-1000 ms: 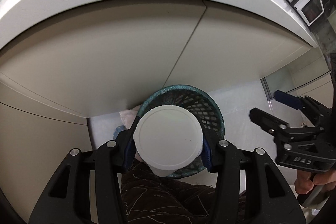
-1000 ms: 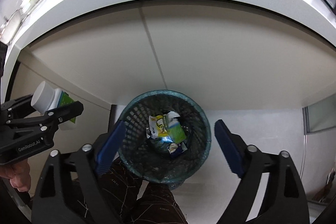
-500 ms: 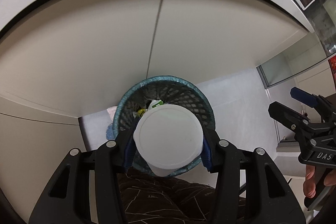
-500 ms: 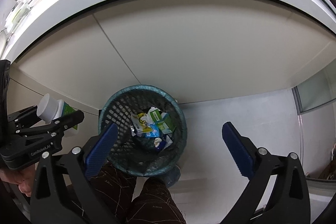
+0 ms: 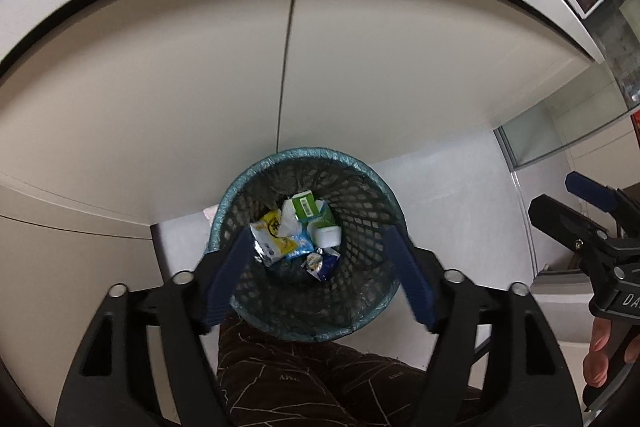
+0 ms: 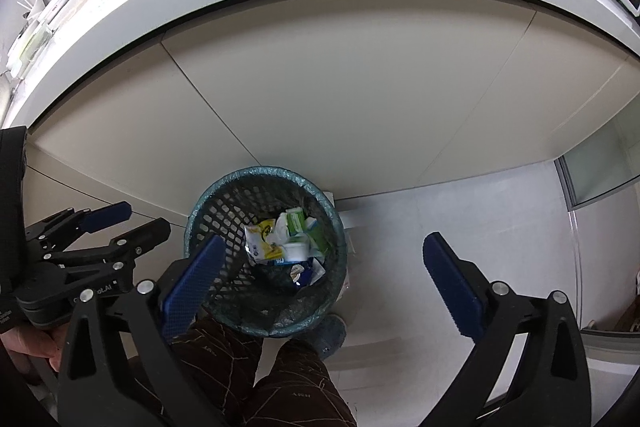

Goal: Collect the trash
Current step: 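Raise both tools back up to the counter, then grasp the bubble-wrap sheet with the left gripper while the right gripper grasps the red mesh bag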

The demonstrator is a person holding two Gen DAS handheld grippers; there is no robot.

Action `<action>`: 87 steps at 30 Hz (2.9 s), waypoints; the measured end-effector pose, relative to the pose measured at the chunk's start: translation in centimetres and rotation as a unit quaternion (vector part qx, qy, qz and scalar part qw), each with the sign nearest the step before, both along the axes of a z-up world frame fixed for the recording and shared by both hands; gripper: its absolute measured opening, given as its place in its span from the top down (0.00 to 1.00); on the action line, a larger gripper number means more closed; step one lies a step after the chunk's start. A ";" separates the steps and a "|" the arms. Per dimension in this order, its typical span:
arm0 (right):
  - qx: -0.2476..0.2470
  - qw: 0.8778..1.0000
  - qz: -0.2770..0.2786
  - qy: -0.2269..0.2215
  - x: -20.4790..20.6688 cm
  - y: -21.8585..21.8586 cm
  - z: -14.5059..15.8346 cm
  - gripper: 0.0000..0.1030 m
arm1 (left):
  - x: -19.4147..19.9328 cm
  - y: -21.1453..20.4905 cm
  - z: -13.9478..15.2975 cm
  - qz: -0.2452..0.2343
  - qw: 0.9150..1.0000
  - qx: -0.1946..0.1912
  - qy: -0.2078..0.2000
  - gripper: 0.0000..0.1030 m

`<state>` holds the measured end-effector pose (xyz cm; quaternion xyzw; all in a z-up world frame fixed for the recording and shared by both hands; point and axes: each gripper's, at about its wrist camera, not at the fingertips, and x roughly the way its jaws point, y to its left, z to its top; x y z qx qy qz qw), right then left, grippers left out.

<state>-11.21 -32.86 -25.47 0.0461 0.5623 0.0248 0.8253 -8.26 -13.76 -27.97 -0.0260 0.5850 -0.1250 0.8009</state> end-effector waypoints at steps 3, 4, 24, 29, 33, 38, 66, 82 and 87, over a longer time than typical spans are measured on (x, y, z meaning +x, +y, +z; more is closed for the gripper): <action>0.002 1.000 0.003 -0.005 0.3 0.3 0.4 0.07 | -0.1 0.6 0.9 0.012 1.000 -0.002 -0.013 0.15; 0.003 1.000 0.004 -0.007 0.5 0.5 0.6 0.07 | -0.1 1.0 1.5 0.016 1.000 -0.004 -0.017 0.11; 0.014 0.990 0.057 -0.125 8.5 5.2 11.3 0.07 | 3.0 10.0 15.0 0.102 0.988 -0.004 -0.119 0.06; 0.011 0.987 0.060 -0.151 11.3 6.4 14.4 0.07 | 5.9 13.2 18.3 0.131 0.982 -0.003 -0.136 0.06; 0.008 0.984 0.063 -0.163 13.3 7.2 16.5 0.07 | 8.2 15.7 20.9 0.150 0.977 -0.003 -0.151 0.06; 0.001 0.983 0.070 -0.173 16.2 8.9 18.2 0.08 | 10.7 18.4 22.7 0.165 0.974 0.000 -0.156 0.06; -0.038 0.991 0.052 -0.121 41.0 17.2 17.4 0.08 | 32.0 30.5 16.5 0.183 0.981 0.021 -0.060 0.07; -0.024 1.000 0.004 -0.019 51.7 18.2 11.7 0.31 | 36.8 30.9 13.0 0.164 0.985 0.044 -0.016 0.09; -0.025 1.000 0.010 -0.004 52.2 18.7 10.7 0.53 | 37.3 30.2 12.6 0.156 0.985 0.067 -0.007 0.13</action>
